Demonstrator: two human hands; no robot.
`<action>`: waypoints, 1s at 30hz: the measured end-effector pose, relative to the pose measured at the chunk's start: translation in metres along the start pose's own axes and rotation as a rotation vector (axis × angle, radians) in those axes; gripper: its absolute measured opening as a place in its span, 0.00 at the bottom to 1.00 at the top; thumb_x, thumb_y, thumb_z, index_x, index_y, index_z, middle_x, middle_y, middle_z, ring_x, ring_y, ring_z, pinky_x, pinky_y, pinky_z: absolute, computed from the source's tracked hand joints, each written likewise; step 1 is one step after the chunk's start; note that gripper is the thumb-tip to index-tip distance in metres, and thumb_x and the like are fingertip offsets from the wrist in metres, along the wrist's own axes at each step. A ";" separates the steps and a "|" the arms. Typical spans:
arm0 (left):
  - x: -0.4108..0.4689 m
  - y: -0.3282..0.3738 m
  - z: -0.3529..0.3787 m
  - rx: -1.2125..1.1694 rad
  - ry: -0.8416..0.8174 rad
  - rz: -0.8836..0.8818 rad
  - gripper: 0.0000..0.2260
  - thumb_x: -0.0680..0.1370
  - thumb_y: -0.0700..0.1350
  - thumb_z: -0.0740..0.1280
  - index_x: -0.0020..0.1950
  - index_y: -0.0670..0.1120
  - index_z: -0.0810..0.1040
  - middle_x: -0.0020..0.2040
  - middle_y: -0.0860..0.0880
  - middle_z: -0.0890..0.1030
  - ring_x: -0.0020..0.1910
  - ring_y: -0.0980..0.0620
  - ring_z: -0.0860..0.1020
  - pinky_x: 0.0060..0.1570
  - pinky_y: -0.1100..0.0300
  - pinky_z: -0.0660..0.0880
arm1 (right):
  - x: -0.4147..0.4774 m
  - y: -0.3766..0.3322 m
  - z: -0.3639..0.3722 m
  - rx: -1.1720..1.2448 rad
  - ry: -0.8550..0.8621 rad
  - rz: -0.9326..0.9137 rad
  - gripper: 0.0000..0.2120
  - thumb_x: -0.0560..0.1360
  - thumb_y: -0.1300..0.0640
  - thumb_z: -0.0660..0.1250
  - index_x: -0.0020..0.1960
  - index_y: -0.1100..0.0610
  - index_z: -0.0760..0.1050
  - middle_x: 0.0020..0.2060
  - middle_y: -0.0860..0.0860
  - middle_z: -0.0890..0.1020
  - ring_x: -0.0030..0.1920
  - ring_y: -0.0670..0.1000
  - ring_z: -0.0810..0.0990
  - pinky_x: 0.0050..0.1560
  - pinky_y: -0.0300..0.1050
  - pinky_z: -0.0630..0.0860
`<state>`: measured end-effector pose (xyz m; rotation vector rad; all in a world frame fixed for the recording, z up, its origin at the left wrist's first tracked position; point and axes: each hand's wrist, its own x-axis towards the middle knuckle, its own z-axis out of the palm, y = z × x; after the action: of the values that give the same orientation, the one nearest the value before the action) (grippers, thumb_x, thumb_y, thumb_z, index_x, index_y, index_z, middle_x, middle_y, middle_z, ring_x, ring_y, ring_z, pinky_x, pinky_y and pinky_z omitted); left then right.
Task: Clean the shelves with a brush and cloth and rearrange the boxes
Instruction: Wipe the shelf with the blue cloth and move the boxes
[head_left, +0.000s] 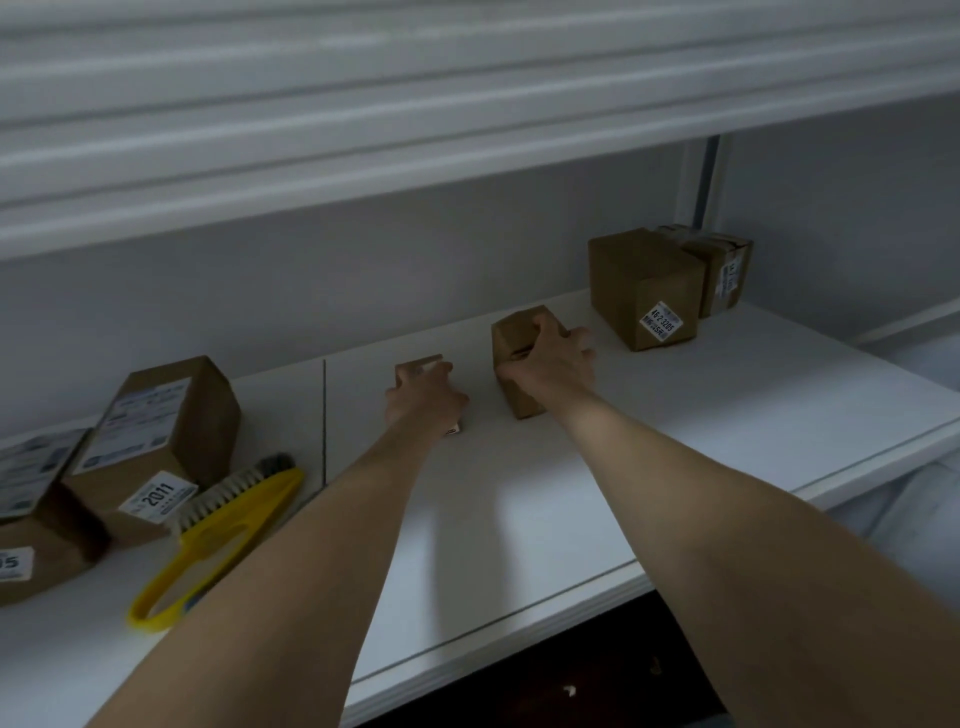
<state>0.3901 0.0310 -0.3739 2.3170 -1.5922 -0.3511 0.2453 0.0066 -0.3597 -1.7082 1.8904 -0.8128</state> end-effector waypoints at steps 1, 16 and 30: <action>-0.004 -0.002 -0.001 0.015 -0.004 0.000 0.24 0.77 0.51 0.62 0.73 0.59 0.63 0.72 0.45 0.59 0.66 0.37 0.67 0.65 0.52 0.66 | -0.004 0.000 -0.001 0.002 0.000 0.001 0.38 0.68 0.48 0.73 0.72 0.46 0.58 0.66 0.57 0.61 0.63 0.62 0.65 0.62 0.53 0.70; -0.043 0.016 -0.031 0.106 0.191 0.130 0.27 0.77 0.55 0.62 0.73 0.46 0.61 0.71 0.41 0.62 0.71 0.41 0.60 0.63 0.47 0.67 | -0.033 -0.004 -0.015 -0.015 -0.045 -0.076 0.42 0.68 0.35 0.69 0.75 0.47 0.57 0.70 0.57 0.59 0.69 0.61 0.61 0.68 0.56 0.64; -0.016 0.219 0.032 -0.623 -0.250 0.359 0.19 0.82 0.45 0.57 0.72 0.39 0.64 0.67 0.40 0.72 0.63 0.44 0.73 0.57 0.58 0.70 | 0.079 0.087 -0.102 0.457 0.255 0.151 0.27 0.77 0.56 0.60 0.74 0.59 0.60 0.71 0.58 0.65 0.69 0.60 0.66 0.68 0.52 0.64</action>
<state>0.1842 -0.0316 -0.3189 1.5381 -1.6610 -0.9209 0.1034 -0.0549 -0.3434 -1.2163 1.7823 -1.3302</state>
